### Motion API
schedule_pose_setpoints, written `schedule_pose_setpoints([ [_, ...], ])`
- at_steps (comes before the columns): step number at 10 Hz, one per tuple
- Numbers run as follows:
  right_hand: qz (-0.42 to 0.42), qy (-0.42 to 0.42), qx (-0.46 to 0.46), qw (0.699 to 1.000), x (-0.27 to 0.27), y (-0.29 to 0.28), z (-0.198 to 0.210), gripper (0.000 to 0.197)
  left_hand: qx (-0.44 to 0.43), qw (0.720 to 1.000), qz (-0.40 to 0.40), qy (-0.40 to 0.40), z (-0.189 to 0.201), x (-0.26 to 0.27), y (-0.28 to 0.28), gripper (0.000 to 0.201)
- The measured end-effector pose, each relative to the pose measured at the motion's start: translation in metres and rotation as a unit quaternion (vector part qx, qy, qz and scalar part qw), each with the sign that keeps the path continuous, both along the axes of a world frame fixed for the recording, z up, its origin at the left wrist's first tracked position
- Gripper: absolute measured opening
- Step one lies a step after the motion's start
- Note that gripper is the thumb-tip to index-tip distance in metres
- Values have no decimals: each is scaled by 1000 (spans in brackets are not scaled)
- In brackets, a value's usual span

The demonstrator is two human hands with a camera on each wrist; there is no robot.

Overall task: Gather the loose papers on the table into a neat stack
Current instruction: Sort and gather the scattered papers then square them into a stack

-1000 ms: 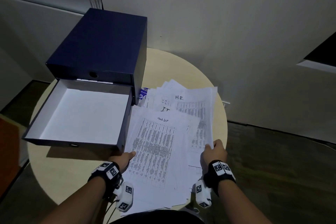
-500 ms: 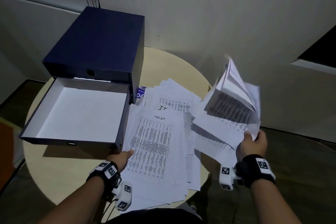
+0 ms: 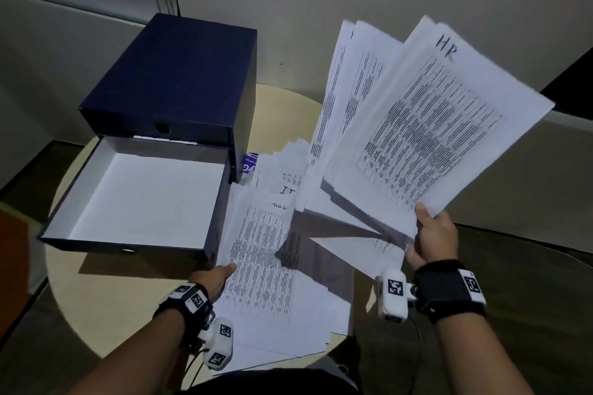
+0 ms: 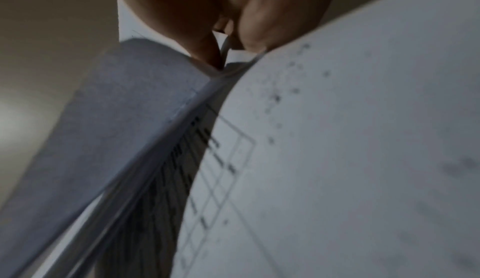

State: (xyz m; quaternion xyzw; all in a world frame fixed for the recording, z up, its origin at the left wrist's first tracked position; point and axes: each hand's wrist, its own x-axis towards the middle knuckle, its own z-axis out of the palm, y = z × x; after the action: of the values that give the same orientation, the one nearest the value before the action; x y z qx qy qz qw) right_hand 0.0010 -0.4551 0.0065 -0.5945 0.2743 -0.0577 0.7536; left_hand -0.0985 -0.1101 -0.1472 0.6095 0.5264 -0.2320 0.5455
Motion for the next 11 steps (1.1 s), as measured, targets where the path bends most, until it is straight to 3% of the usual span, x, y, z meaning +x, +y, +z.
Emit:
schedule_pose_setpoints([
  [1, 44, 1, 18, 999, 6, 7, 3, 13, -5, 1000, 7, 1, 0, -1, -1, 60],
  [2, 94, 54, -68, 992, 0, 20, -27, 17, -15, 1000, 11, -7, 2, -1, -1, 63],
  [3, 174, 101, -216, 955, -17, 35, -73, 20, -14, 1000, 5, -22, -14, -2, 4, 70],
  [4, 283, 191, -335, 878, -38, 48, -110, 43, 8, 998, 22, -63, -9, -1, 1, 66],
  [5, 385, 242, -379, 806, -60, 66, -128, 41, 24, 997, 8, -75, 0, 1, 2, 63],
  [6, 433, 263, -384, 772, -71, 78, -140, 20, 29, 996, 24, -85, -12, 4, 8, 51],
  [7, 423, 261, -391, 775, -67, 79, -141, 26, -32, 996, 0, -80, 4, -1, 2, 41],
  [8, 382, 228, -426, 788, -57, 75, -132, 29, -23, 1000, 7, -10, -8, -1, 3, 35],
  [9, 276, 209, -381, 857, -37, 65, -130, 35, 8, 1000, 17, -5, -12, 1, 2, 44],
  [10, 202, 248, -342, 883, -18, 60, -124, 39, 19, 1000, 11, 0, -21, 1, 4, 49],
  [11, 189, 283, -335, 879, -6, 59, -130, 44, 14, 1000, 13, -3, -23, 1, 5, 46],
])
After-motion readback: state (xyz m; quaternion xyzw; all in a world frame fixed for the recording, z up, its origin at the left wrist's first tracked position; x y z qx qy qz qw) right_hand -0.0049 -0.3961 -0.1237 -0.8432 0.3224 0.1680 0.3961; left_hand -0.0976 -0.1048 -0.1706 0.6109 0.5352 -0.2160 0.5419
